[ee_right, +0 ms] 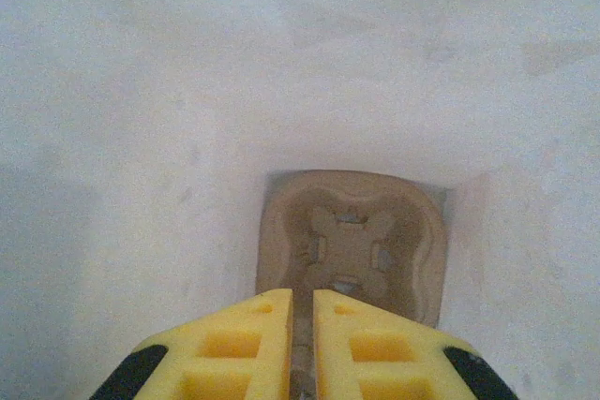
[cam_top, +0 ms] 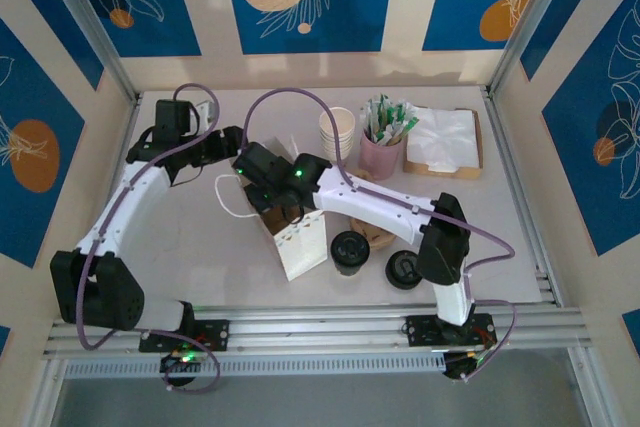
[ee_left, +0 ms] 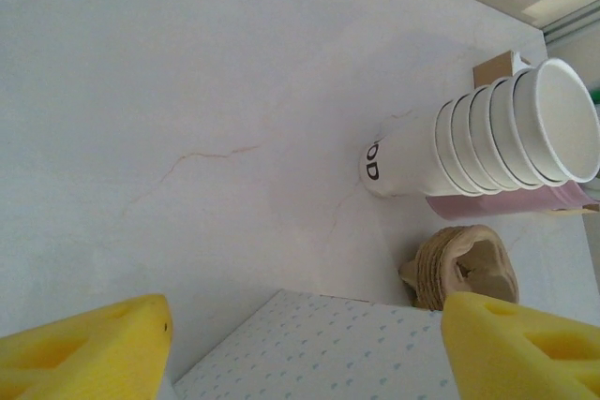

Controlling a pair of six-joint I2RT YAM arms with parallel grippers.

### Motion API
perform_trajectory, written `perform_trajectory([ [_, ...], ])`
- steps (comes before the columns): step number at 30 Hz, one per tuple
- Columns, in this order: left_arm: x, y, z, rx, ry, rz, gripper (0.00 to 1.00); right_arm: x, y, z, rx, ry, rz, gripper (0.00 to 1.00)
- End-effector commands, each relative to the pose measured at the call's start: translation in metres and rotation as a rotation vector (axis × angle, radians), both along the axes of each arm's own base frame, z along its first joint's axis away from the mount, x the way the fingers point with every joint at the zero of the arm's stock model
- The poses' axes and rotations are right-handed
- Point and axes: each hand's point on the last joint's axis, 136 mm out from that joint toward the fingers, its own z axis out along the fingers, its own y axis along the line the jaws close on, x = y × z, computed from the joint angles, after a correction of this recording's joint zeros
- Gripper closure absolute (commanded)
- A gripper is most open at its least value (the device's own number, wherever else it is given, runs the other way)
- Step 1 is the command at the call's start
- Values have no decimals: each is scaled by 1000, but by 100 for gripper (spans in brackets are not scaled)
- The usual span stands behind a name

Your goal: Pack the takeout coffee

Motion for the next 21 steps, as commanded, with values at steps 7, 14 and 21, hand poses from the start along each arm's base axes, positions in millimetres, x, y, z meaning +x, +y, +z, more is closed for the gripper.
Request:
perform_trajectory([
  [7, -7, 12, 18, 68, -87, 32, 19, -13, -1, 61, 62, -99, 42, 82],
  [14, -10, 15, 25, 81, -118, 41, 17, -27, -1, 91, 108, -136, 79, 79],
  [21, -11, 13, 26, 67, -123, 29, 17, -36, -6, 109, 113, -174, 95, 77],
])
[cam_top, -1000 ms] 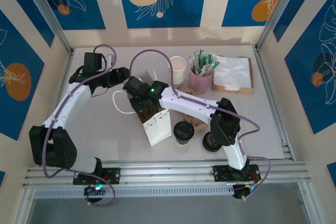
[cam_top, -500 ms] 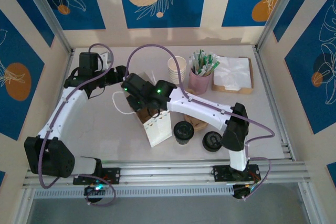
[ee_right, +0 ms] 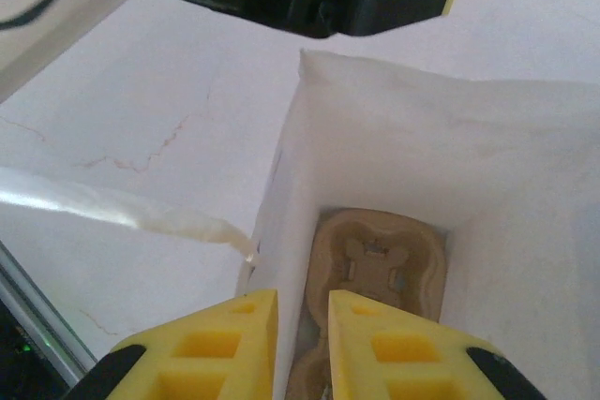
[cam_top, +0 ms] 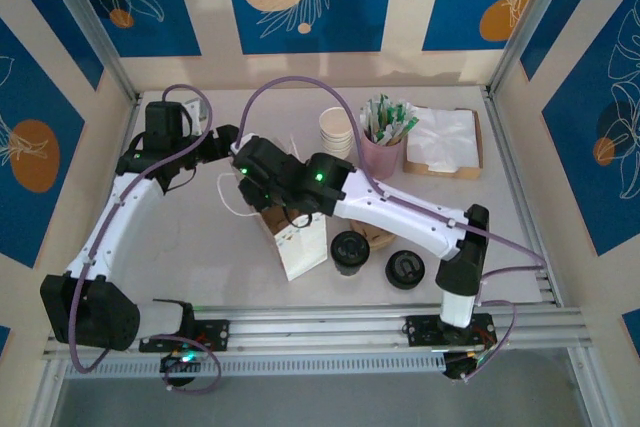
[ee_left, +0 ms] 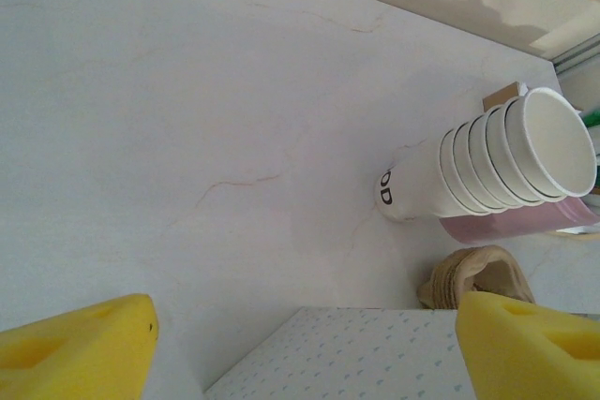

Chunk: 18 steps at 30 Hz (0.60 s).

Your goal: Pack the takeout coffee

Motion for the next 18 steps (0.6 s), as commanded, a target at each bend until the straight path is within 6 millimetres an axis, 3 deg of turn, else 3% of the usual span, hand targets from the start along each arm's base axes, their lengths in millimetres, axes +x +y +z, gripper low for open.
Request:
perform_trajectory([
  [1, -2, -2, 5, 10, -35, -23, 17, -4, -11, 26, 11, -48, -1, 77],
  [10, -3, -4, 2, 5, -23, -31, 19, -18, -29, 31, -9, -15, 0, 76],
  [18, -4, -5, 1, 5, -21, -39, 23, -35, -29, 38, 17, 8, 49, 75],
])
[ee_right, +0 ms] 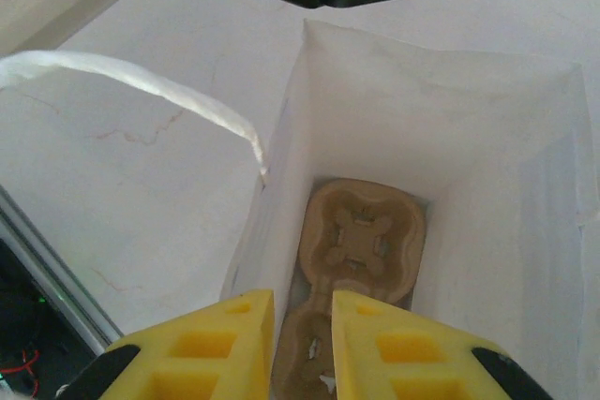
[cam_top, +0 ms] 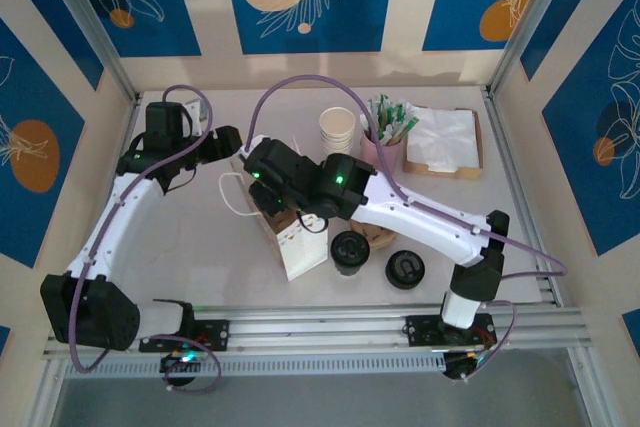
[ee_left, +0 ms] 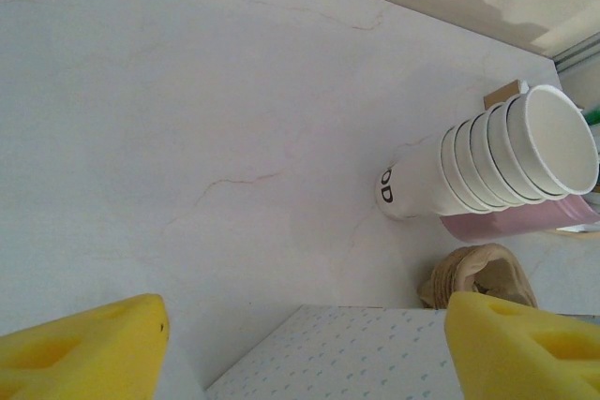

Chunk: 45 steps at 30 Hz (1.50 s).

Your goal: Pack the takeout coffee

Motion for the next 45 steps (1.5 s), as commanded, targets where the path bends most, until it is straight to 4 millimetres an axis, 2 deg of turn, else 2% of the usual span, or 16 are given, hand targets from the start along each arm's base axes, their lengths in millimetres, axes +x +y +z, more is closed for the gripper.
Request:
perform_trajectory([
  [1, -3, -4, 3, 6, -26, -36, 23, -12, -6, 17, 39, 11, 22, 75],
  [18, -3, -5, 0, 6, -14, -37, 31, -18, -15, 21, 45, 0, 17, 77],
  [33, -2, -3, -2, 15, -3, -28, 30, -20, -25, 35, 68, -64, 17, 77],
  [45, -2, -3, -3, 17, -2, -28, 30, -19, -53, 65, 153, -136, -20, 76],
])
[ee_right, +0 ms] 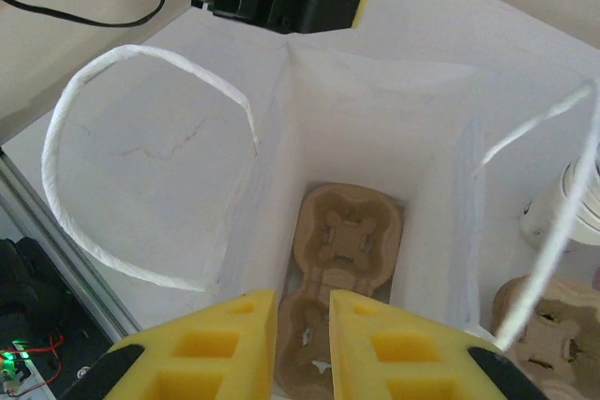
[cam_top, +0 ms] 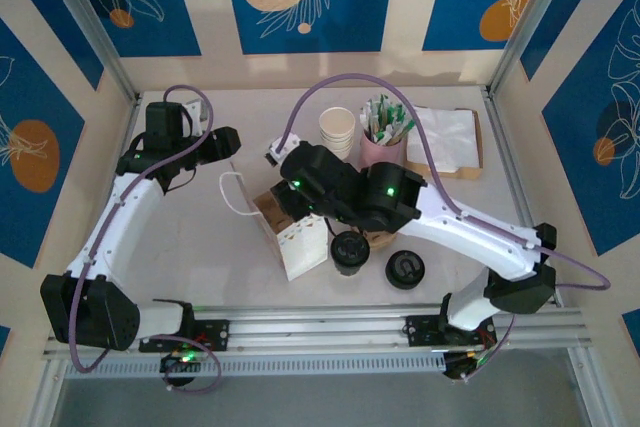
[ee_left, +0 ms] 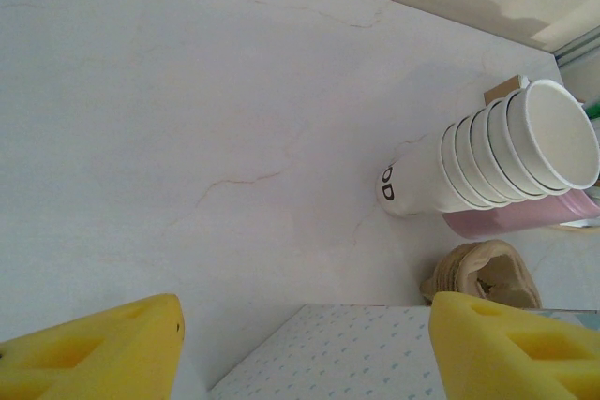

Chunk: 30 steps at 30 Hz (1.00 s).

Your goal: Pack the takeout coffee

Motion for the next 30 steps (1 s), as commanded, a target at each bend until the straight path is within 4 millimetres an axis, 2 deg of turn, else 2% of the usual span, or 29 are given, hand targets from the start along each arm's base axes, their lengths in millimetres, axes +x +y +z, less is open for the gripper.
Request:
perform_trajectory([
  [1, -2, -2, -3, 5, 5, -16, 30, 3, -14, 25, 63, -66, -26, 76],
  [6, -2, -3, -4, 4, 9, -17, 30, 8, -37, 36, 98, -96, -67, 76],
  [14, -2, -2, -4, 6, 13, -13, 29, 29, -94, 23, 88, -58, -211, 75],
  [19, -2, -1, -4, 9, 14, -10, 29, 36, -133, 6, 108, 13, -301, 75],
  [24, -2, -1, -5, 10, 16, -5, 28, 36, -166, -18, 117, 103, -378, 67],
  [27, -2, -1, -7, 11, 22, -6, 28, 29, -175, -39, 93, 191, -391, 63],
  [30, -2, -1, -7, 11, 24, -6, 27, 15, -174, -62, 62, 288, -369, 58],
])
